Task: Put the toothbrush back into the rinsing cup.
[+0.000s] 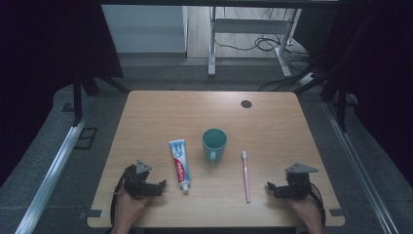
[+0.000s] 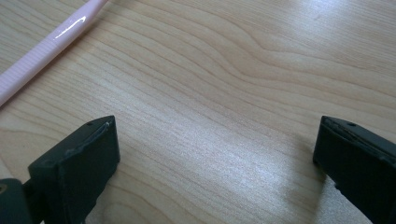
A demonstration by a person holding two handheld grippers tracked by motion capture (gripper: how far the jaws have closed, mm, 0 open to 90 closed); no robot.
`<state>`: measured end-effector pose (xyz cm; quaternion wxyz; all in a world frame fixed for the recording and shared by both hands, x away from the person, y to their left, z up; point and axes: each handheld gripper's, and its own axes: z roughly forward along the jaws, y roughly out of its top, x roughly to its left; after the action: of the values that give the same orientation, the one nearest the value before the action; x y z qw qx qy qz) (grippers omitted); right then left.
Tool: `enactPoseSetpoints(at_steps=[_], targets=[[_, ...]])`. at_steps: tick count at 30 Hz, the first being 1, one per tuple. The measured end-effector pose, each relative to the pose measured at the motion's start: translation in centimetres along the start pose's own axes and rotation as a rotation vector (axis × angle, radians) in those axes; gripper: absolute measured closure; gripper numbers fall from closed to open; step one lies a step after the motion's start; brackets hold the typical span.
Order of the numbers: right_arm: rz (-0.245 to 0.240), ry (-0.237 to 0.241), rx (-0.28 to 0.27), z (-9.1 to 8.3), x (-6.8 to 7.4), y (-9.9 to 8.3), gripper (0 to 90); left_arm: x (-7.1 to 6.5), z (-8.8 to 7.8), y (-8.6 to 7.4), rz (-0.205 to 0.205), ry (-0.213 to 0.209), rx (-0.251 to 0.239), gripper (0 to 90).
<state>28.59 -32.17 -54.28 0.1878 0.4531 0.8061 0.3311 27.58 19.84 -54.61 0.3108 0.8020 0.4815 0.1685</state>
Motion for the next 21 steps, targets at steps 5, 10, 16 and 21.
enactPoseSetpoints(at_steps=[5,10,16,21], targets=[[-0.001,0.0,0.0,-0.01,0.0,0.0,0.0,-0.03,0.0,0.0,-0.002,0.002,0.0,0.0],[0.0,0.002,-0.001,-0.04,0.02,-0.02,0.2,-0.03,0.01,0.01,-0.002,0.002,0.0,0.0],[-0.001,0.003,-0.002,-0.06,0.02,-0.03,0.8,-0.03,0.01,0.01,-0.003,0.002,0.0,0.0],[-0.006,0.006,-0.004,-0.18,-0.08,-0.01,4.3,-0.02,0.01,0.01,-0.003,0.002,0.0,0.0]])
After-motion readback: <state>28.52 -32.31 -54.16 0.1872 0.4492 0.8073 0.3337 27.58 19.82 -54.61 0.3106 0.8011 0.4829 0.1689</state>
